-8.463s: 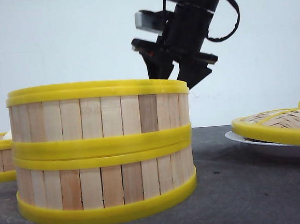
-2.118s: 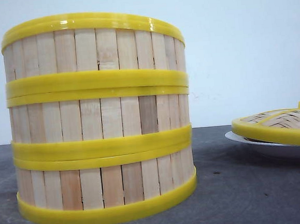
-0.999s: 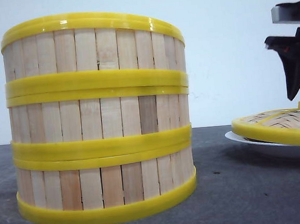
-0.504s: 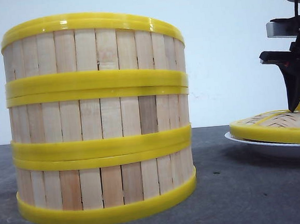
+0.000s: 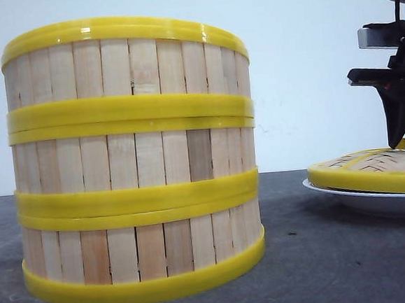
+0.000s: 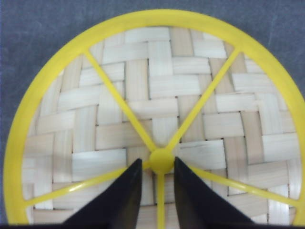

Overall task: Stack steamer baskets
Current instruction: 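Lift the woven lid off the plate and place it atop the stack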

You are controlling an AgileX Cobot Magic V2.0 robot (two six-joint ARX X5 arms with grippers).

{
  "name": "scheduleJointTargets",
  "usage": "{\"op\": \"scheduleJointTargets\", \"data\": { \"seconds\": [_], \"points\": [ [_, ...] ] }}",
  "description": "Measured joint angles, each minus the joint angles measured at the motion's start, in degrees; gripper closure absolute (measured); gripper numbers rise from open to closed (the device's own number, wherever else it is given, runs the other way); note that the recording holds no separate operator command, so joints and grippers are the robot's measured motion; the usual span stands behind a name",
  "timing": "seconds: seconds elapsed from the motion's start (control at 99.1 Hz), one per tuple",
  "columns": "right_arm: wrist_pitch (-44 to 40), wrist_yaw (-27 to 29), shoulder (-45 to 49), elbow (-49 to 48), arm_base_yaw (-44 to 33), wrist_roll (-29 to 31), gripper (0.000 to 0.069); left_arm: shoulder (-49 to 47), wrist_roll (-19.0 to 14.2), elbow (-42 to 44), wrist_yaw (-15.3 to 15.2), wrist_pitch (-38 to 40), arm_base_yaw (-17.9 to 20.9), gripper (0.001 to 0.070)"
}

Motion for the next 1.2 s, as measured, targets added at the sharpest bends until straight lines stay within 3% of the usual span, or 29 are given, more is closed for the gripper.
{"op": "scheduleJointTargets", "data": {
  "seconds": [0.121,0.767,0.999,1.2],
  "points": [
    [0.5,0.09,0.07,0.0,-0.04,0.0,0.0626,0.0,0.0,0.0,-0.02,-0.15,0.0,0.0515],
    [-2.03,0.09,-0.02,1.75,-0.04,0.0,0.0641,0.0,0.0,0.0,0.0,-0.5,0.0,0.0515],
    [-8.92,-0.24,-4.22,10.71,-0.04,-0.92,0.0642,0.0,0.0,0.0,0.0,-0.85,0.0,0.0515],
    [-17.35,-6.01,-4.74,22.45,1.53,-1.79,0.0642,0.0,0.0,0.0,-0.02,-0.9,0.0,0.0515]
  ]
}}
